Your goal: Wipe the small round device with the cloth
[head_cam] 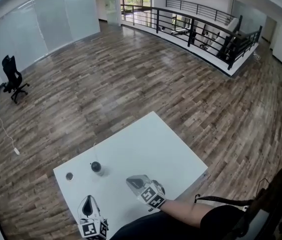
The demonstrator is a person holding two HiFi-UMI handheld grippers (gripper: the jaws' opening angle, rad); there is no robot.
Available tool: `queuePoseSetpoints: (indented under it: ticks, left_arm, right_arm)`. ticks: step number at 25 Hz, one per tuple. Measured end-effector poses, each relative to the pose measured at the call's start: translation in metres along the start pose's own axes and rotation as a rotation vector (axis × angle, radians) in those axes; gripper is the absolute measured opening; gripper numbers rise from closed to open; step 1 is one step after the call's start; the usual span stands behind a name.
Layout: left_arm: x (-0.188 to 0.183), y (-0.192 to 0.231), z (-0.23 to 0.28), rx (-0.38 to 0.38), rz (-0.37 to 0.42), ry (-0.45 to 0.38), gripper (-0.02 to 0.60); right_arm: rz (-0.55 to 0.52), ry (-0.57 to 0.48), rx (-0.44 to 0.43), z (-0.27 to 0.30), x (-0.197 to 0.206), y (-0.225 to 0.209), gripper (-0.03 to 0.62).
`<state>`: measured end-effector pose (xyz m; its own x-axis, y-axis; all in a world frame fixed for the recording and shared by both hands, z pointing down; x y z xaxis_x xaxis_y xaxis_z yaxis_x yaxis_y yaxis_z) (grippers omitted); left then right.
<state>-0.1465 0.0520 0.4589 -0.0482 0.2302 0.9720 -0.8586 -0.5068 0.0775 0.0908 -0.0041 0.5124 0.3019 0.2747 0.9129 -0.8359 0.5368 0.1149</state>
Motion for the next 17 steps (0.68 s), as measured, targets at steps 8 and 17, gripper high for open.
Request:
queuePoseSetpoints:
  ticks: [8, 17]
  left_arm:
    - [0.002, -0.013, 0.009, 0.060, -0.034, -0.023, 0.008]
    - [0.012, 0.000, 0.009, 0.109, -0.054, -0.028, 0.008]
  right_arm:
    - [0.125, 0.061, -0.019, -0.008, 0.028, 0.021, 0.002]
    - [0.159, 0.066, 0.096, -0.011, 0.026, 0.005, 0.002]
Point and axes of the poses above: the fingertips, and each gripper's own axes: z forward along the fingers, y to its left, x out of its underside, the point moved 8 cm from there along -z, backward along the fingers, and after that the axes turned 12 degrees about x, right-handed, at the moved point
